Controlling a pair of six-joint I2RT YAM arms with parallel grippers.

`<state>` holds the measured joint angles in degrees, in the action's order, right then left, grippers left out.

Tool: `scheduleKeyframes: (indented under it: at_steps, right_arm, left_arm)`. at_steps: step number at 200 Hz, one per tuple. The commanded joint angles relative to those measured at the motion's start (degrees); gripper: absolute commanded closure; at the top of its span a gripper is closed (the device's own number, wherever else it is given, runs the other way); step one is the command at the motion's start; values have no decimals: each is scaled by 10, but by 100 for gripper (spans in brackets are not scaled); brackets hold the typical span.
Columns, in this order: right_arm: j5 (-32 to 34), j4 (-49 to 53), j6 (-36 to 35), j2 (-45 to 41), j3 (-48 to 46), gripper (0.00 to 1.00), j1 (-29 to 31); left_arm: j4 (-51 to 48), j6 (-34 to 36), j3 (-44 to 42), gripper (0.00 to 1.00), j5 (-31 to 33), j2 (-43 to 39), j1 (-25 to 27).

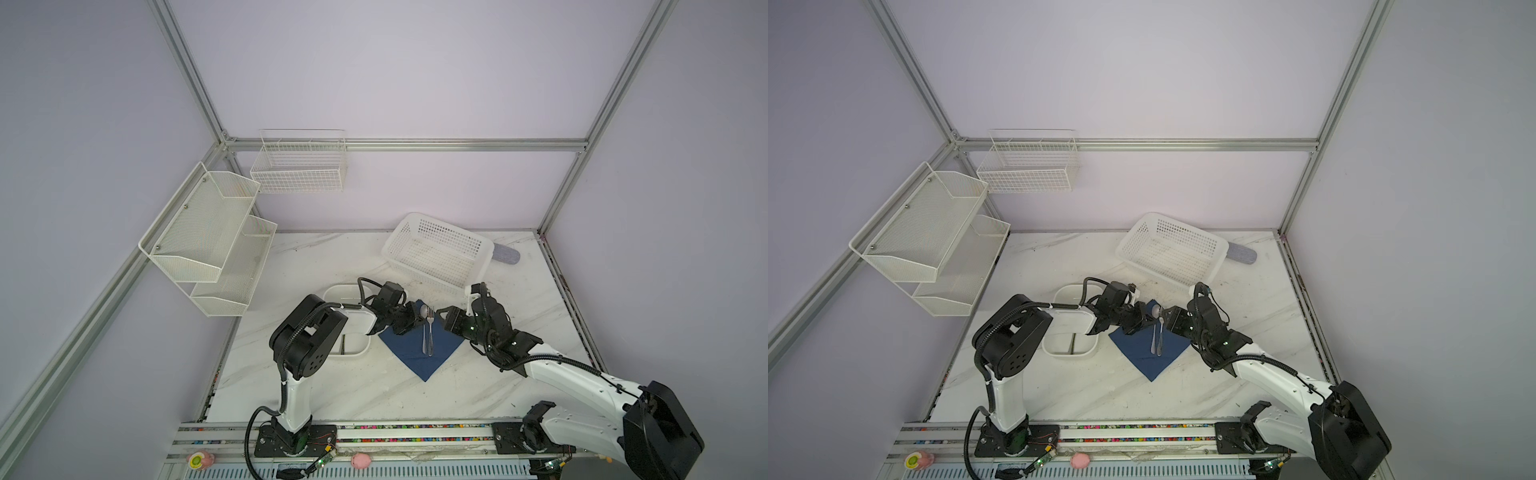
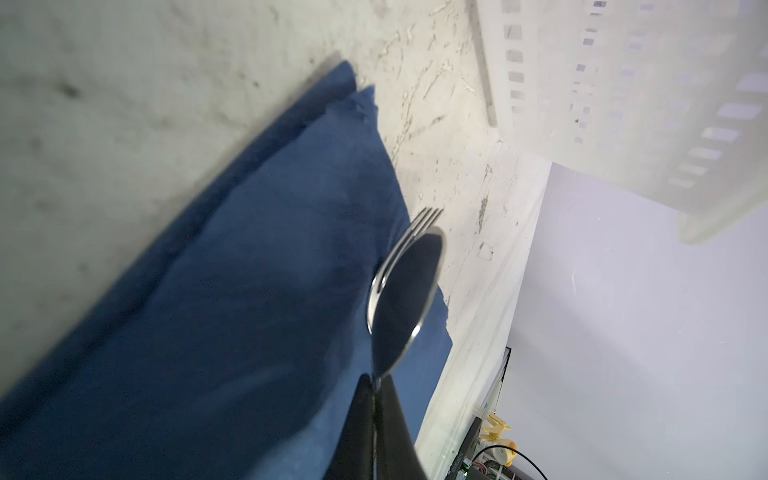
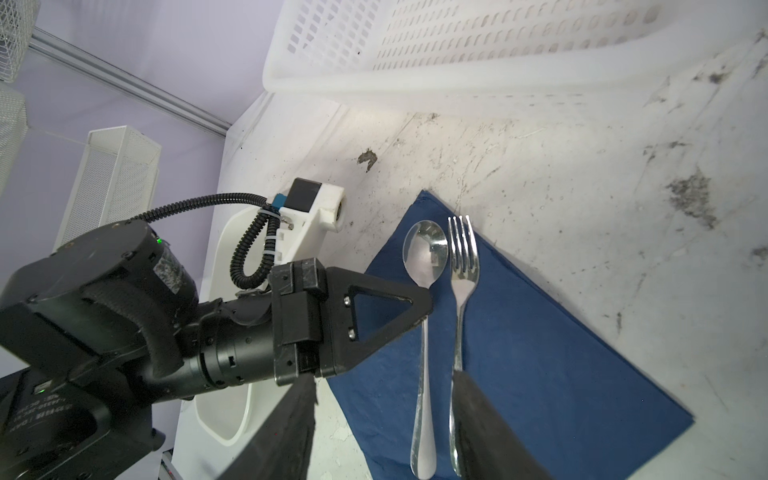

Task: Place the utensils on the paper napkin and roll it up
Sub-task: 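Lower the spoon onto the napkin beside the fork with the left gripper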

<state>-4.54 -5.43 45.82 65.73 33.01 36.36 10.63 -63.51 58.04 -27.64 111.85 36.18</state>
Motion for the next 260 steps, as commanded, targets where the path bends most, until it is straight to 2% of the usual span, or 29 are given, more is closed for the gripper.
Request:
scheduleKeyframes:
  at_steps: [1, 97, 165, 184, 211, 260]
  right_arm:
    - [-7, -13, -1, 9, 5, 45, -1]
    - [-8, -14, -4, 7, 7, 45, -1]
    - [-11, -15, 0, 14, 6, 45, -1]
    - [-12, -13, 0, 14, 7, 45, -1]
    - [-9, -10, 3, 12, 8, 45, -1]
    - [-10, -13, 8, 8, 6, 45, -1]
  left_arm:
    - [4, -2, -21, 98, 10, -5, 4]
    - [-3, 1, -14, 96, 10, -4, 4]
    - [29, -13, -16, 93, 0, 3, 5]
    - [23, -13, -19, 91, 5, 1, 5]
    - [-3, -14, -22, 83, 26, -8, 5]
    - [-36, -7, -10, 82, 34, -14, 5]
